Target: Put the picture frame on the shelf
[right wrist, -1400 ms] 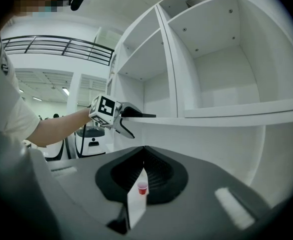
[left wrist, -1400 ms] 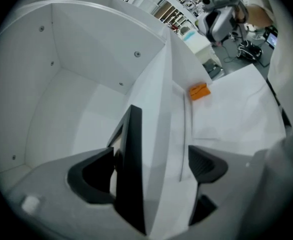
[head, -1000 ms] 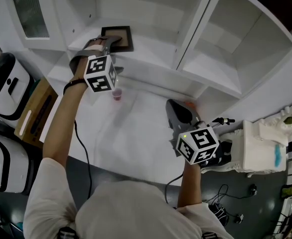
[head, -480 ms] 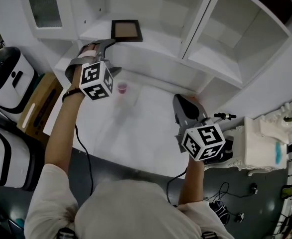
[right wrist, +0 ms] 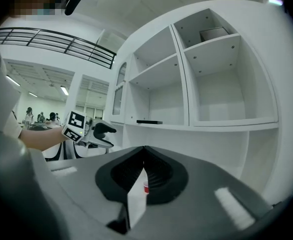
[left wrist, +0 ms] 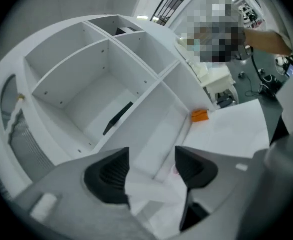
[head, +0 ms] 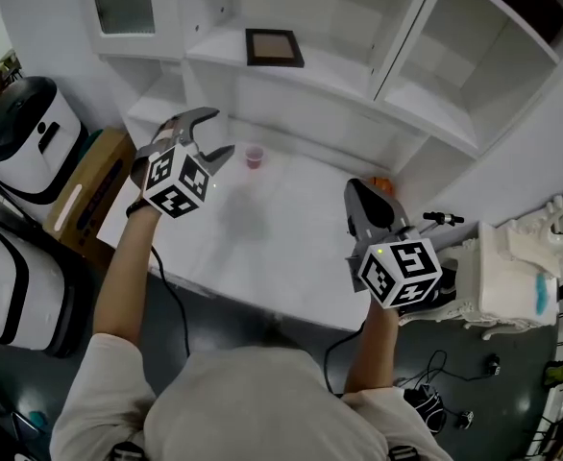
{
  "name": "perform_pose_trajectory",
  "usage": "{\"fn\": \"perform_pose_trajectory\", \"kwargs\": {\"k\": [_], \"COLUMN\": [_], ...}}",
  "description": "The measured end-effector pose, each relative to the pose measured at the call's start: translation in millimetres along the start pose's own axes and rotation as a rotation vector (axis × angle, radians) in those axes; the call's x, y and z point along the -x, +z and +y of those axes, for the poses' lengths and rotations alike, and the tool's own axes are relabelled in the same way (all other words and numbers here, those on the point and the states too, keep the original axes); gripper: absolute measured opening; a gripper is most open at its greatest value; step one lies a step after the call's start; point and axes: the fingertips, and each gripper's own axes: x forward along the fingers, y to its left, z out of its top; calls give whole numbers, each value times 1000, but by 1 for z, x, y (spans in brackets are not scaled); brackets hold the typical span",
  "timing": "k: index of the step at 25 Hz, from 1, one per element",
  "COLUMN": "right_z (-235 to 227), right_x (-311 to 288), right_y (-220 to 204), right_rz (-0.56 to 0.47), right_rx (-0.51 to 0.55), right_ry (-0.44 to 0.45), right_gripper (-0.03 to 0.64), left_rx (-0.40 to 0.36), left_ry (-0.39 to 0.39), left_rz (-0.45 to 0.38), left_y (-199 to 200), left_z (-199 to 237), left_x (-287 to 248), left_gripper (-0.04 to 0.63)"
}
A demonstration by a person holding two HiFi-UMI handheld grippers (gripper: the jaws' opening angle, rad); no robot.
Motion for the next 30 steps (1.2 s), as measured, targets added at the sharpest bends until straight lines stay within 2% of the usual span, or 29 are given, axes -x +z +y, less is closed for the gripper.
{"fn": "perform_pose_trajectory", "kwargs": {"k": [2, 7, 9, 13, 18, 22, 24, 27, 30], "right_z": [10, 35, 44, 60, 81, 96, 102, 111, 122], "right_x": [3, 10, 13, 22, 34, 46, 52, 63, 74], "right_y": [-1, -6, -8, -9, -15, -20, -24, -28, -28], "right_rz": [0, 11, 18, 26, 37, 47, 53, 61, 60], "right_rx": [2, 4, 4, 11, 20, 24, 23, 25, 36], "right_ry": [-3, -4, -1, 2, 11, 20, 20, 25, 31], "right_gripper": [6, 6, 6, 6, 6, 6, 6, 6, 6], "left_rx": [52, 264, 314, 351, 388, 408, 426, 465, 486], "left_ry": [5, -47, -50, -12, -23, -19, -8, 16, 35], "left_rz": [-18, -118, -148, -199, -252, -265, -276, -285, -284], "left_y": [-8, -16, -16, -12, -4, -3, -3, -5, -6], "left_z": [-7, -31, -37, -44, -65, -85, -93, -103, -112], "left_x": [14, 49, 63, 93, 126, 149, 161, 178, 194], "left_gripper": [264, 264, 262, 209, 206, 199, 178, 110, 98]}}
